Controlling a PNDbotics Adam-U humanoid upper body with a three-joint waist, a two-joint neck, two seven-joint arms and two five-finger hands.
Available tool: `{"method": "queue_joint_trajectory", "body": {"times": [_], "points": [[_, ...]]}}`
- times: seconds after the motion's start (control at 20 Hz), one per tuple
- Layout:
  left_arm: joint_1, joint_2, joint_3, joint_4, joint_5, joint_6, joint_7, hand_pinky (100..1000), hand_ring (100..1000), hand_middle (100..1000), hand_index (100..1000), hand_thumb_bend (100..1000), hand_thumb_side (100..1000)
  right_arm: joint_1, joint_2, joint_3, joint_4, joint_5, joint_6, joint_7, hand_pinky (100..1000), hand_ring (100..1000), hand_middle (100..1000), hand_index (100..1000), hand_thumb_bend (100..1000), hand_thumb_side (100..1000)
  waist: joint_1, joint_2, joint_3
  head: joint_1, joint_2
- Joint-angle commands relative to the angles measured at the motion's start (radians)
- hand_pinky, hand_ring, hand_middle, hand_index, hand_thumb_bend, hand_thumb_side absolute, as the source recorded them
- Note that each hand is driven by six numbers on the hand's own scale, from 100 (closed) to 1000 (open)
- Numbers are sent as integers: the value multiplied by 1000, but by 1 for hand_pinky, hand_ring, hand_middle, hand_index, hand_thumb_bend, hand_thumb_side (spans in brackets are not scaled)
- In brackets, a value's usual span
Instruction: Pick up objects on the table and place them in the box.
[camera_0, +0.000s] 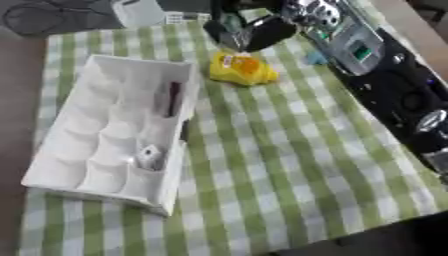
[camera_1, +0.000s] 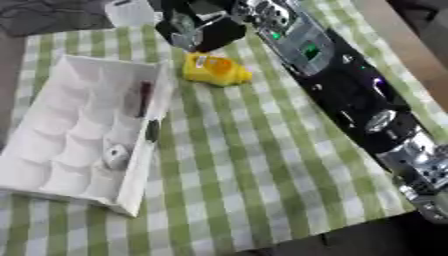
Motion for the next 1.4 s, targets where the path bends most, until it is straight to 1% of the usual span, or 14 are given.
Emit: {"method": "queue_joint_trajectory", "body": {"times": [0.05, 0.1, 0.25, 0.4, 0.45, 0.5, 0.55, 0.7, 0.85, 0.95, 1.05, 1.15, 1.4], "points": [[-19, 10, -3, -14, 7, -5, -2, 764, 647, 935, 860, 147, 940, -26, -2, 2, 12, 23, -2, -21, 338, 268, 273, 502, 100, 111, -15, -16, 11, -4, -5], [-20, 10, -3, -14, 8, -5, -2, 764, 646, 935, 860, 138, 950, -27, 1, 4, 14, 28, -3, -27, 340, 270, 275, 502, 100, 100, -14, -15, 14, -4, -5], [-24, 8, -5, -15, 12, -8, 0, 763, 645, 933, 859, 146, 939, -38, 21, 17, 18, 47, -5, -82, 340, 270, 273, 499, 100, 100, -10, -8, 32, -6, -7], [-29, 5, -9, -15, 16, -10, -2, 763, 644, 933, 859, 145, 938, -42, 36, 39, 25, 66, -8, -108, 340, 271, 274, 500, 100, 126, -7, -3, 46, -6, -9], [-30, 4, -11, -16, 17, -11, -3, 763, 644, 932, 859, 144, 937, -43, 43, 46, 33, 72, -7, -109, 339, 271, 275, 501, 100, 152, -5, -1, 51, -5, -10], [-31, 3, -11, -16, 19, -12, -4, 763, 644, 932, 859, 144, 937, -45, 49, 50, 41, 78, -7, -109, 339, 271, 275, 501, 100, 154, -4, 0, 54, -5, -10], [-33, 3, -12, -16, 19, -12, -4, 763, 645, 932, 859, 144, 936, -47, 56, 57, 50, 83, -7, -106, 338, 271, 275, 501, 100, 175, -2, 2, 60, -6, -12], [-37, 1, -14, -17, 24, -15, -4, 763, 645, 932, 859, 144, 935, -55, 77, 71, 77, 99, -14, -95, 340, 272, 276, 503, 100, 178, 1, 6, 70, -7, -13], [-43, -3, -18, -20, 31, -20, -6, 762, 645, 930, 859, 144, 931, -62, 104, 88, 115, 126, -22, -76, 338, 271, 276, 502, 100, 218, 4, 11, 82, -8, -15], [-48, -7, -22, -21, 35, -22, -9, 762, 645, 930, 859, 144, 930, -64, 122, 98, 143, 148, -34, -60, 340, 272, 278, 505, 100, 207, 6, 14, 92, -9, -16], [-51, -9, -24, -22, 38, -24, -11, 762, 645, 930, 859, 144, 930, -64, 135, 103, 166, 171, -49, -50, 338, 271, 277, 504, 100, 216, 7, 17, 99, -9, -16], [-54, -10, -24, -24, 40, -25, -12, 762, 644, 930, 859, 144, 930, -63, 147, 107, 192, 192, -60, -45, 324, 262, 268, 494, 100, 207, 8, 22, 105, -7, -15], [-60, -13, -28, -27, 45, -26, -17, 763, 642, 929, 859, 143, 931, -59, 179, 120, 250, 249, -85, -37, 324, 261, 268, 495, 100, 203, 10, 34, 114, -2, -12]]}}
